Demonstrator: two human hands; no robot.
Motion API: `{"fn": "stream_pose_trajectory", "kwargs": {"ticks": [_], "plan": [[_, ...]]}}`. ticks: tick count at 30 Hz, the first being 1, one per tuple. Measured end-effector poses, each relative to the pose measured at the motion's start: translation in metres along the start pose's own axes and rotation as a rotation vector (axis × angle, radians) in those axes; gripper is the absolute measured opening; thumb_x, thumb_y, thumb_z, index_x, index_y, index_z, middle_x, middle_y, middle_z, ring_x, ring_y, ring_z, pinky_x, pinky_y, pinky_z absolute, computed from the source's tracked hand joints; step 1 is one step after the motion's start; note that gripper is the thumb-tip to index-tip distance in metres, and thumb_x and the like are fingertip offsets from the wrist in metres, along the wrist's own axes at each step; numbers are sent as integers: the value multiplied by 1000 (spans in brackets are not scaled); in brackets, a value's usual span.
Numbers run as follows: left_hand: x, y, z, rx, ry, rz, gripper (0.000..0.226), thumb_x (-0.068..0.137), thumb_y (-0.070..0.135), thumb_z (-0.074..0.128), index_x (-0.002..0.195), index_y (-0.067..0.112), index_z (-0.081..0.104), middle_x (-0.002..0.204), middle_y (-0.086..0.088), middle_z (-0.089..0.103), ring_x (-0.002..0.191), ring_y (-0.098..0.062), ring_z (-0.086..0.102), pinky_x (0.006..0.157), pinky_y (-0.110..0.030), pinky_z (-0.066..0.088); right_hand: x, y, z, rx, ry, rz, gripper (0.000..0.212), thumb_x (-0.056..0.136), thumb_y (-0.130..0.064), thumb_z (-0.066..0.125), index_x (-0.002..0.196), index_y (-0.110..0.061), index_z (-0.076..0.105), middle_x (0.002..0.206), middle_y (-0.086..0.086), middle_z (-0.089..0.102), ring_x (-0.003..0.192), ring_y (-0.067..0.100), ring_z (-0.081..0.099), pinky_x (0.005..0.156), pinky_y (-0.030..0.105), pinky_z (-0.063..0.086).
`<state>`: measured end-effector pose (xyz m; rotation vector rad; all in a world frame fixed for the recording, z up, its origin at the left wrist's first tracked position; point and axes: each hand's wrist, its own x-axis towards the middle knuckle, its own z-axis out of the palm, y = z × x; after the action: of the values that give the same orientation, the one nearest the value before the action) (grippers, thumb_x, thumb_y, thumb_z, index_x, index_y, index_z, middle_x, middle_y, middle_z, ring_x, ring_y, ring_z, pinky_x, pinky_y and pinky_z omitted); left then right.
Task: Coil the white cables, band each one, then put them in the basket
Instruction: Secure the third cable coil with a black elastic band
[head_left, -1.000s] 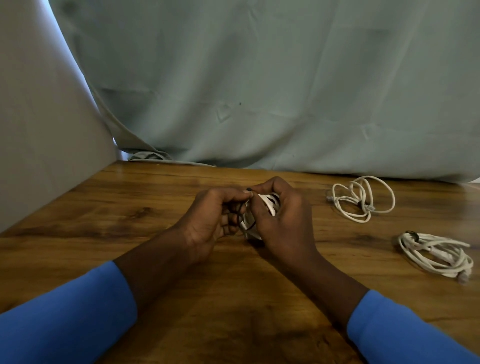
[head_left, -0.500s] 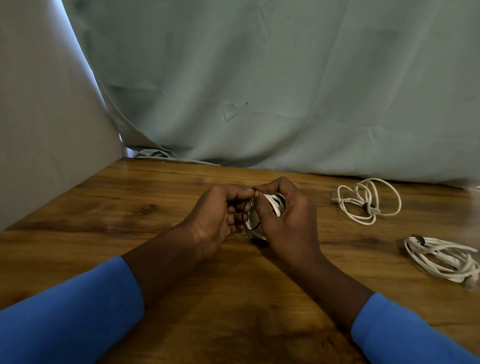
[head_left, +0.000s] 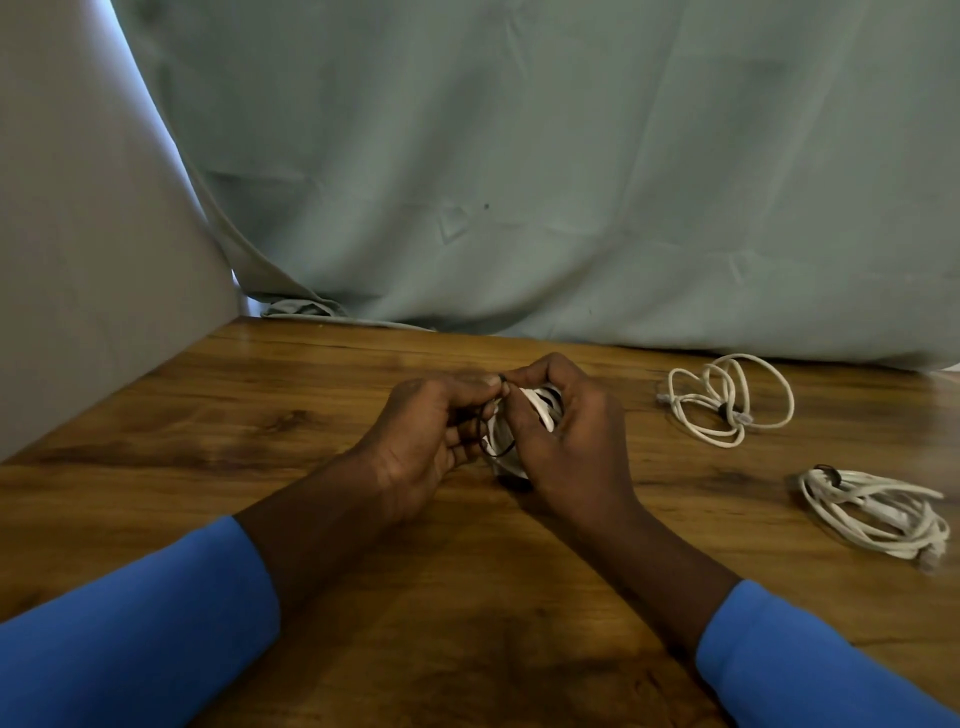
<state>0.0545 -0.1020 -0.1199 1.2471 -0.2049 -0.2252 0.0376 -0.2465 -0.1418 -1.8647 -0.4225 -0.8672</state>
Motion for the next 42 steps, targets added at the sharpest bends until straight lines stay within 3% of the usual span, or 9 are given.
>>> {"fn": "stream_pose_trajectory", "kwargs": {"ticks": [2, 6, 10, 14, 21, 25, 29, 35, 42], "plan": [[0, -1, -2, 2, 19, 15, 8, 91, 14, 70, 94, 8, 74, 70, 1, 66, 63, -9, 62, 64, -25, 54, 1, 1, -1, -11, 2, -3, 8, 93, -12, 68, 92, -20, 68, 81, -6, 73, 73, 13, 71, 62, 44, 57], [1, -2, -2, -9, 19, 62, 37, 79, 20, 78, 108, -3, 73, 74, -2, 69, 65, -9, 63, 62, -24, 54, 2, 1, -2, -31, 22, 8, 6, 94, -15, 70, 93, -21, 69, 80, -7, 73, 74, 11, 71, 63, 43, 57], [-1, -4, 0, -42, 45, 98, 23, 74, 18, 77, 93, 5, 75, 76, -3, 73, 67, -9, 68, 67, -26, 58, 1, 0, -2, -42, 32, 5, 3, 94, -18, 71, 93, -21, 69, 80, -8, 73, 72, 9, 71, 62, 41, 57], [-1, -5, 2, -55, 64, 88, 11, 87, 11, 73, 95, 3, 74, 72, -2, 71, 64, -9, 66, 66, -26, 57, 2, -2, -2, -115, 34, -26, 3, 94, -21, 71, 94, -21, 68, 78, -10, 72, 71, 7, 69, 60, 38, 55], [-2, 4, -2, -82, 18, -30, 7, 86, 10, 74, 92, 9, 77, 70, 1, 69, 61, -6, 65, 65, -26, 55, 2, -1, -4, -240, -21, -132, 3, 94, -19, 66, 97, -19, 66, 83, -7, 69, 73, 10, 64, 62, 35, 51], [-4, 2, -6, -127, 19, -60, 44, 73, 15, 78, 114, 0, 72, 79, -3, 72, 65, -8, 67, 76, -29, 57, -2, -2, -2, -353, -21, -204, 4, 93, -16, 66, 97, -17, 65, 85, -5, 66, 74, 9, 57, 64, 26, 42], [-3, -4, -5, -139, 42, -40, 32, 75, 15, 78, 105, 3, 74, 82, -4, 73, 70, -9, 67, 82, -32, 56, -3, -2, -1, -348, -1, -189, 3, 95, -19, 65, 98, -19, 64, 86, -7, 66, 76, 6, 58, 64, 26, 44], [-1, -4, -4, -146, 57, 21, 29, 85, 3, 72, 114, 1, 76, 88, -6, 74, 75, -9, 64, 92, -37, 58, -2, 1, 1, -364, 4, -164, 6, 95, -22, 65, 100, -20, 64, 90, -7, 67, 80, 9, 59, 68, 35, 49], [1, 1, -4, -164, 126, -13, 24, 85, -3, 72, 104, 12, 71, 72, 0, 70, 58, -7, 56, 66, -28, 53, -1, 0, 2, -414, -33, -193, 5, 95, -22, 64, 100, -19, 64, 90, -5, 65, 78, 10, 57, 67, 35, 48]]}}
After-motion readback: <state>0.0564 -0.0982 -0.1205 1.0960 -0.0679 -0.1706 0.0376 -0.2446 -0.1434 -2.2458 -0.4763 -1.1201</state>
